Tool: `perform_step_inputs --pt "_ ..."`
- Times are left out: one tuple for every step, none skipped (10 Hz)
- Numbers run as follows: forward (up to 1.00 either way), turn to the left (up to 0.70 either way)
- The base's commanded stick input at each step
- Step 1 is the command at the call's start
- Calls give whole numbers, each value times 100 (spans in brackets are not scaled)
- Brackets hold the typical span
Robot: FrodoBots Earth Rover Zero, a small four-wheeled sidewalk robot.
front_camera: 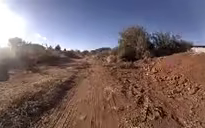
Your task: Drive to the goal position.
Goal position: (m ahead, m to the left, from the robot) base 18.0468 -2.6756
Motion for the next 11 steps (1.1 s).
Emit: perform_step_inputs --pt "50 0" --pt "50 0" --pt "50 0" --pt "50 0" --pt "50 0" --pt "50 0" --pt "50 0" --pt "50 0" --pt "50 0" --pt "50 0" --pt "50 0"
